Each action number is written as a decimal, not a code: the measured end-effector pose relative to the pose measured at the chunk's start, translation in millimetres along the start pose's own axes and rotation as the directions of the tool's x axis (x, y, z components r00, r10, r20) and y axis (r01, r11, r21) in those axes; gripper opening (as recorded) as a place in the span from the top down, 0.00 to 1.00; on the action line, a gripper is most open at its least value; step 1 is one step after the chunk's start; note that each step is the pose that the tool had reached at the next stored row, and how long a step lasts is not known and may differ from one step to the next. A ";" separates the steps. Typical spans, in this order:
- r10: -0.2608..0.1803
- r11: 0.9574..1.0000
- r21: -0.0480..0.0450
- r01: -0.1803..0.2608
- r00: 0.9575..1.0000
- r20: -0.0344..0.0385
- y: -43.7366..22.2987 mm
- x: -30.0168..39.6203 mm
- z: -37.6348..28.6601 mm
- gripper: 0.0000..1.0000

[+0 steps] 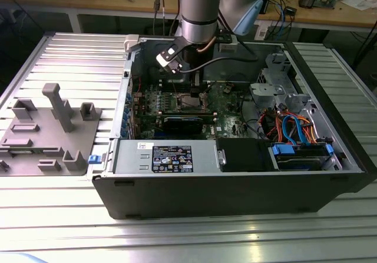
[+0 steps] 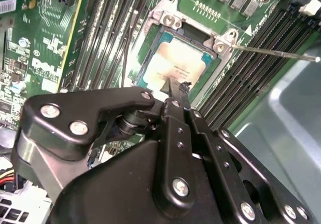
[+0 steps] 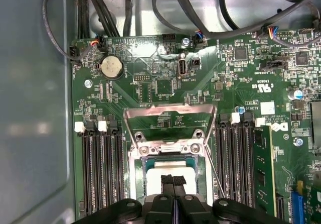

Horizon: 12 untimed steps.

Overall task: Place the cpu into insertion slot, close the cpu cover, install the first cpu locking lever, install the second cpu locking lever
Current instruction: 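Close the cpu cover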

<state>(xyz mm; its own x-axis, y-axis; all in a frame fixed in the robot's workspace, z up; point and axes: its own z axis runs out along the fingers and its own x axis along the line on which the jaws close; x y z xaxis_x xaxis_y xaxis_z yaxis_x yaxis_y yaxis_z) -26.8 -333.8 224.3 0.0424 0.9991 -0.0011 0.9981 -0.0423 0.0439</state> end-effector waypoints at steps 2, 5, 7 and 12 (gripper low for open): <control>0.000 1.000 0.008 0.000 1.000 0.000 2.7 0.2 0.2 0.89; 0.000 1.000 0.020 0.000 1.000 0.001 4.9 0.2 0.3 0.89; 0.000 1.000 0.020 0.000 1.000 0.001 4.9 0.2 0.3 0.89; -0.007 1.000 0.020 0.007 1.000 0.000 5.0 0.3 -0.2 0.89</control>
<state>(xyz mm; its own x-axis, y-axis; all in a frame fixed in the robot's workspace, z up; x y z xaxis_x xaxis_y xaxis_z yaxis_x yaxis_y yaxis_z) -21.8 -333.7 224.8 0.0351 0.9994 -0.0017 0.9991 -0.0350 0.0234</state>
